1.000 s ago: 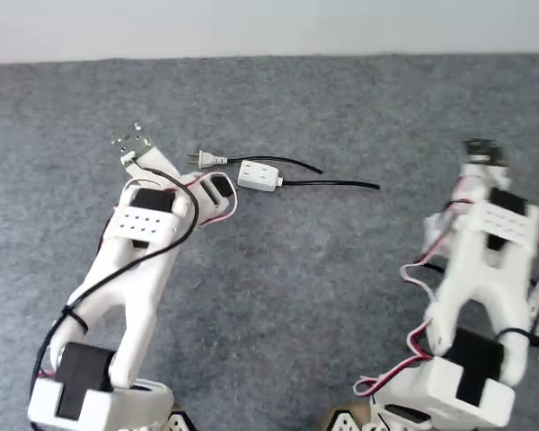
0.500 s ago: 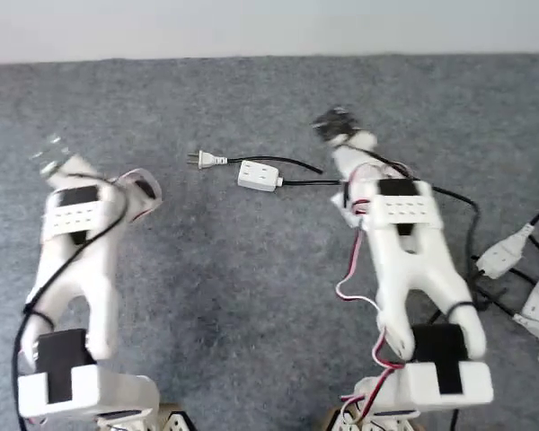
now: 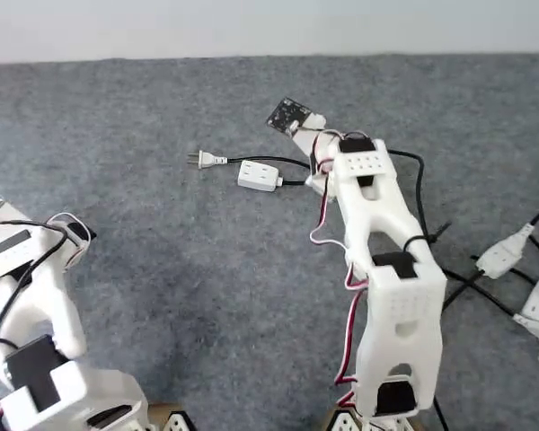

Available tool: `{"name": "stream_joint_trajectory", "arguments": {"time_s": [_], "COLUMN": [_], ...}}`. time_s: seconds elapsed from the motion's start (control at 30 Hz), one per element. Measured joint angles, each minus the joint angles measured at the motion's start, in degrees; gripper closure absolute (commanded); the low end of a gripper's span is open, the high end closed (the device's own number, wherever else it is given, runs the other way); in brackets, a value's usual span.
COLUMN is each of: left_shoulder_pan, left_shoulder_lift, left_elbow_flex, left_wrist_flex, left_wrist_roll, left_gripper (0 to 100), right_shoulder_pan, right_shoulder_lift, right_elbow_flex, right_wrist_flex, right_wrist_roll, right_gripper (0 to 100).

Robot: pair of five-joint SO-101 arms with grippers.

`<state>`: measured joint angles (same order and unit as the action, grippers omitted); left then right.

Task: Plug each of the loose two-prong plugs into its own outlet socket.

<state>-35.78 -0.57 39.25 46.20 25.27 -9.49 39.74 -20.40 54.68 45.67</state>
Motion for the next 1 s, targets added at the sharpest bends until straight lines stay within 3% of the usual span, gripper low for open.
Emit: {"name": "stream_joint_trajectory", "arguments": {"time_s": [0.3, 0.7, 0.9, 1.0], "left_shoulder_pan": [-0.09, 0.7, 0.7, 0.7], "left_shoulder_lift": [0.0, 0.0, 0.0, 0.0], "left_elbow_flex": [0.0, 0.0, 0.0, 0.0], "left_wrist_flex": [-0.09, -0.26, -0.26, -0.26], "left_wrist_roll": [-0.35, -2.02, -2.11, -2.37], "left_gripper": [70, 70, 70, 71], "right_shoulder_pan": [1.85, 2.29, 3.69, 4.31], "right_shoulder_lift": [11.87, 12.48, 12.48, 12.75], "right_elbow_flex": [-16.97, -20.31, -20.31, -20.31], "right_wrist_flex": [8.53, 19.52, 19.34, 18.73], "right_wrist_roll": [3.43, 7.12, 9.85, 9.93], "right_gripper": [81.2, 81.4, 97.8, 98.3]}}
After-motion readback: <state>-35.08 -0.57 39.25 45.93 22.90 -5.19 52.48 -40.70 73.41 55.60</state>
